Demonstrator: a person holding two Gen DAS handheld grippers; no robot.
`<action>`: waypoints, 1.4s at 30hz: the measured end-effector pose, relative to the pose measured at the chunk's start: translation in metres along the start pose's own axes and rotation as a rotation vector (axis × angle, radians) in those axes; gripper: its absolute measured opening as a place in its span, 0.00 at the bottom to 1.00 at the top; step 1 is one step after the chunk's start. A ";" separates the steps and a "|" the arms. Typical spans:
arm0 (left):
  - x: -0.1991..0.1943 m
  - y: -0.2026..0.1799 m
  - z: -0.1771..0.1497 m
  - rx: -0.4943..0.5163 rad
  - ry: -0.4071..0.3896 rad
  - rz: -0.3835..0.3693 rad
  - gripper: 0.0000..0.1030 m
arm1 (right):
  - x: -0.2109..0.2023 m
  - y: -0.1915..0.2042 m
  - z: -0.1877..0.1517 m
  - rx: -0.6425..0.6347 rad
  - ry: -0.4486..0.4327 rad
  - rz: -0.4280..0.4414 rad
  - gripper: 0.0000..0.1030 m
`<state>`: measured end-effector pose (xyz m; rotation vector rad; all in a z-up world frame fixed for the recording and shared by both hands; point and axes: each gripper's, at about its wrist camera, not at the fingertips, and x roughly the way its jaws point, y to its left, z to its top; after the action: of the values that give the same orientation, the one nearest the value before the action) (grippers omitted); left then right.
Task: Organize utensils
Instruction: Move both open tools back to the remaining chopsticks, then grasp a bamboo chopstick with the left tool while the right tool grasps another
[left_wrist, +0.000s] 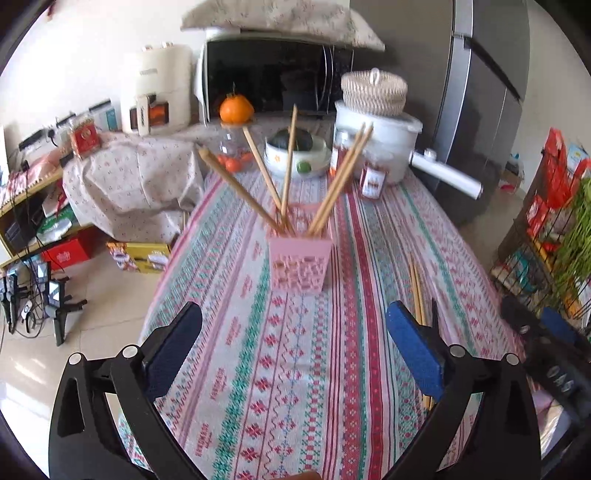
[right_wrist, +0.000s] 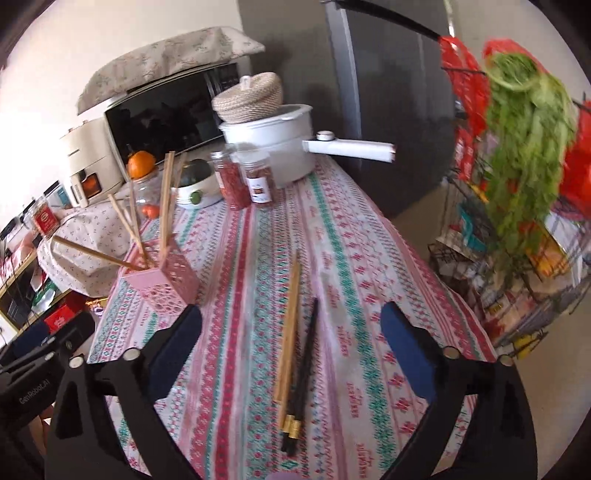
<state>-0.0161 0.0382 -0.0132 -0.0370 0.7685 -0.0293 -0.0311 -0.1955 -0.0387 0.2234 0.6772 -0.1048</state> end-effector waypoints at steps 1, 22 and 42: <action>0.012 -0.002 -0.005 0.002 0.062 -0.009 0.93 | 0.001 -0.009 -0.002 0.008 0.007 -0.016 0.94; 0.172 -0.152 0.016 0.109 0.508 -0.121 0.74 | 0.049 -0.120 -0.024 0.457 0.418 0.111 0.94; 0.267 -0.171 0.075 0.031 0.487 -0.067 0.40 | 0.063 -0.137 -0.026 0.590 0.499 0.222 0.93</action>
<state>0.2254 -0.1416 -0.1371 -0.0266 1.2531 -0.1164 -0.0214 -0.3241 -0.1218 0.9111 1.1027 -0.0325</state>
